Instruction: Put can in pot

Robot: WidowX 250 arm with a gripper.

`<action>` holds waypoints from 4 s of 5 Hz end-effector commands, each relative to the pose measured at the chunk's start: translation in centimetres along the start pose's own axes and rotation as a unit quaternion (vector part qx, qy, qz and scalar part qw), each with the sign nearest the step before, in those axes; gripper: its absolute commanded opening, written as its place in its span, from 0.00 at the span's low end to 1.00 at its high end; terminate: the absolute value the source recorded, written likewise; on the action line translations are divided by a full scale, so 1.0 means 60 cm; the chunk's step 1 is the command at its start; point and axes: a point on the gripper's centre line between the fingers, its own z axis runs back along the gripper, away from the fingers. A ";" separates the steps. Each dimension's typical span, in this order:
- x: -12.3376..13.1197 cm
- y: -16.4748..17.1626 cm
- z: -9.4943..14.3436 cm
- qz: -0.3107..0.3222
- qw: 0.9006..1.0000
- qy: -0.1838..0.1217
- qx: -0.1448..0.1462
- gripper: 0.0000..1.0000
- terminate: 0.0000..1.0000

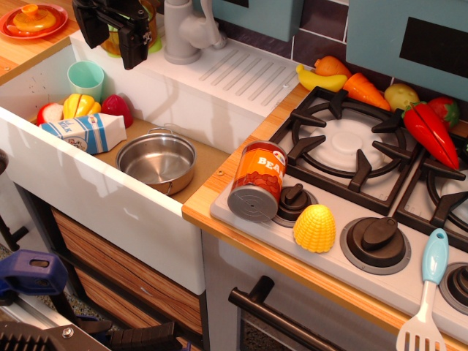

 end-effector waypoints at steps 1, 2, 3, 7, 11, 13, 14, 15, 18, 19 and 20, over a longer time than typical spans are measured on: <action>0.000 0.000 0.000 0.000 1.000 0.000 0.000 1.00 0.00; 0.029 -0.069 0.039 0.035 0.999 0.018 -0.009 1.00 0.00; 0.044 -0.105 0.081 0.058 0.998 0.030 -0.019 1.00 0.00; 0.007 -0.234 0.102 0.163 0.983 0.031 -0.075 1.00 0.00; -0.023 -0.311 0.057 0.194 0.974 0.004 -0.114 1.00 0.00; -0.024 -0.337 0.036 0.186 0.973 -0.013 -0.136 1.00 0.00; -0.023 -0.339 0.012 0.183 0.974 -0.022 -0.133 1.00 0.00; -0.024 -0.331 0.001 0.179 0.975 -0.021 -0.131 1.00 0.00; -0.033 -0.327 -0.048 0.179 0.974 -0.031 -0.139 1.00 0.00; -0.036 -0.320 -0.060 0.178 0.974 -0.038 -0.134 1.00 0.00; -0.029 -0.274 -0.035 0.148 0.985 -0.026 -0.079 0.00 0.00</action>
